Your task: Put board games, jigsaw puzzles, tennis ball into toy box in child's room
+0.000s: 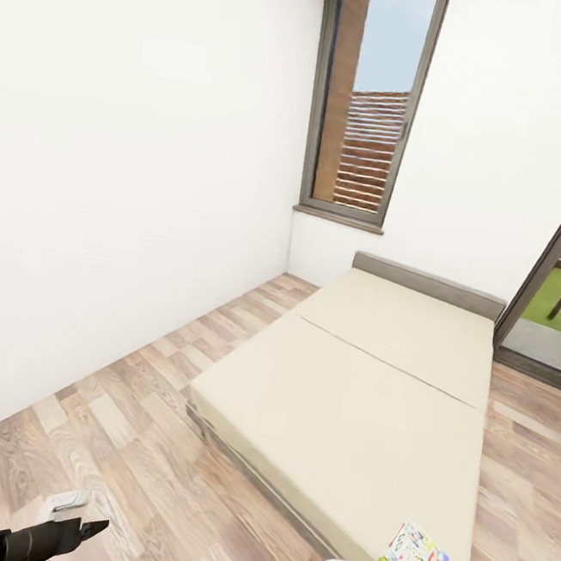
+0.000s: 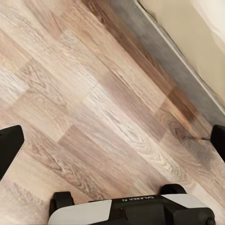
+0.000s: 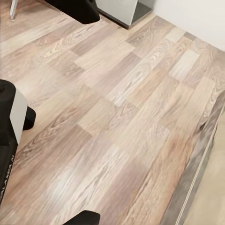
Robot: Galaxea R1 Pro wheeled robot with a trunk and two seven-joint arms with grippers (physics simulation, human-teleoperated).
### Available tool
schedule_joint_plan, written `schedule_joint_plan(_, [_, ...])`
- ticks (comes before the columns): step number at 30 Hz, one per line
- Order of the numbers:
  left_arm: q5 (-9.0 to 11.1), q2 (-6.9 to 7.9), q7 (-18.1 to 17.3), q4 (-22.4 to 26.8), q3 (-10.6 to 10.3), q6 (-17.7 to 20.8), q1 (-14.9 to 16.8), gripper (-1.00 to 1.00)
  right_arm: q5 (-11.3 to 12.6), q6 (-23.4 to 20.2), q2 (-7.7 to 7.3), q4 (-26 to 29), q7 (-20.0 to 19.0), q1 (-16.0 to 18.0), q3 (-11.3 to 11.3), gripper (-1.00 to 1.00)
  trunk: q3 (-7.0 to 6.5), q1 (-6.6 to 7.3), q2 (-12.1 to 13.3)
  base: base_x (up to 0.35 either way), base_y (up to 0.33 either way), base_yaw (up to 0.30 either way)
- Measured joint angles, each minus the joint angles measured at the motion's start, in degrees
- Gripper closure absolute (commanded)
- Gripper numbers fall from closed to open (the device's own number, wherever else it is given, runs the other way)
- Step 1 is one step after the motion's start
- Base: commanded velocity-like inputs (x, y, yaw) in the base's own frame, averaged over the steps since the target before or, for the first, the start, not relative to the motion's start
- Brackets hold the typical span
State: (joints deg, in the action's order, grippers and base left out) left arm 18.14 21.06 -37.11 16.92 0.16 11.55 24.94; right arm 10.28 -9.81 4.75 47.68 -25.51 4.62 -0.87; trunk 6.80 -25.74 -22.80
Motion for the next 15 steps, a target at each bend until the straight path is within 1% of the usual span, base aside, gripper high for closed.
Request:
schedule_joint_plan(5, [0.0,0.01,0.0,0.0,0.0,0.0,0.0,-1.00,0.0,0.0,-0.01,0.0,0.0,0.0,0.0,-1.00,0.18,0.00,0.0,0.140,0.258,-0.238])
schedule_joint_plan(7, [0.0,0.01,0.0,0.0,0.0,0.0,0.0,-1.00,0.0,0.0,-0.02,0.0,0.0,0.0,0.0,-1.00,0.26,0.00,0.0,0.112,0.181,-0.243])
schedule_joint_plan(10, [0.0,0.01,0.0,0.0,0.0,0.0,0.0,-1.00,0.0,0.0,-0.02,0.0,0.0,0.0,0.0,-1.00,0.38,-0.01,0.0,0.059,0.092,-0.245])
schedule_joint_plan(15, [0.0,0.01,0.0,0.0,0.0,0.0,0.0,-1.00,0.0,0.0,-0.01,0.0,0.0,0.0,0.0,-1.00,0.57,-0.01,0.0,0.018,0.028,-0.246])
